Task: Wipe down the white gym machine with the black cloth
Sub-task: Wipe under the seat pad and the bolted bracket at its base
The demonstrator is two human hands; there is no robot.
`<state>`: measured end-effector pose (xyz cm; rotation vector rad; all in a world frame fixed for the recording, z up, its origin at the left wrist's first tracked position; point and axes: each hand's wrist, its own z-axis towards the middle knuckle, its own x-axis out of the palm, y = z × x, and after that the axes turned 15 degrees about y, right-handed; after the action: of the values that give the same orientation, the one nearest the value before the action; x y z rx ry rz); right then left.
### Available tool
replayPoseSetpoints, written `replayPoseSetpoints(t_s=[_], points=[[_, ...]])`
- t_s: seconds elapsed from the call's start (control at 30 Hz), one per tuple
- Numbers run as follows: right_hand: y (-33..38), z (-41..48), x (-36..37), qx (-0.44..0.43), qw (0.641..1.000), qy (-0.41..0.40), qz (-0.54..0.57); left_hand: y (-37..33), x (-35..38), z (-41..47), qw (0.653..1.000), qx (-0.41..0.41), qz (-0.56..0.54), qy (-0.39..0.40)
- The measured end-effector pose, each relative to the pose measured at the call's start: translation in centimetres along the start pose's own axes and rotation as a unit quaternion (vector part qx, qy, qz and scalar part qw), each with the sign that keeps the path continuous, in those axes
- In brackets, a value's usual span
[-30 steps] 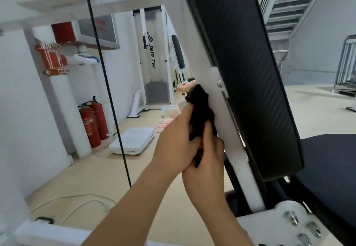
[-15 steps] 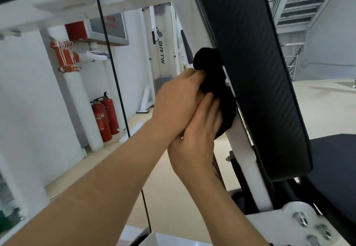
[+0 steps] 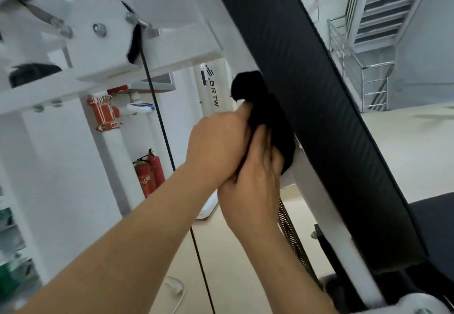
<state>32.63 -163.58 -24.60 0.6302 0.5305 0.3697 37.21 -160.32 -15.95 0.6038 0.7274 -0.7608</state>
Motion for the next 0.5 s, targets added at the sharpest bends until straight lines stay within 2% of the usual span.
replayPoseSetpoints(t_s=[0.07, 0.13, 0.27, 0.37, 0.43, 0.5], points=[[-0.8, -1.5, 0.0, 0.013, 1.0, -0.009, 0.001, -0.7, 0.6, -0.7, 0.997, -0.006, 0.059, 0.045], [-0.1, -0.7, -0.2, 0.014, 0.999, -0.007, -0.032, -0.2, 0.1, -0.3, 0.997, -0.018, 0.075, 0.03], [4.7, 5.1, -0.1, -0.025, 0.994, 0.025, -0.106, 3.9, -2.7, 3.2, 0.993, -0.112, 0.027, -0.012], [6.1, 7.0, 0.7, -0.028, 0.989, 0.042, -0.138, 5.7, -4.0, 3.7, 0.991, -0.111, 0.065, -0.02], [5.9, 6.9, 0.9, -0.051, 0.989, 0.004, -0.137, 5.8, -4.1, 3.0, 0.991, -0.103, 0.071, -0.047], [6.0, 7.5, 1.1, -0.105, 0.983, -0.077, -0.131, 6.2, -4.4, 2.5, 0.988, -0.123, 0.049, -0.083]])
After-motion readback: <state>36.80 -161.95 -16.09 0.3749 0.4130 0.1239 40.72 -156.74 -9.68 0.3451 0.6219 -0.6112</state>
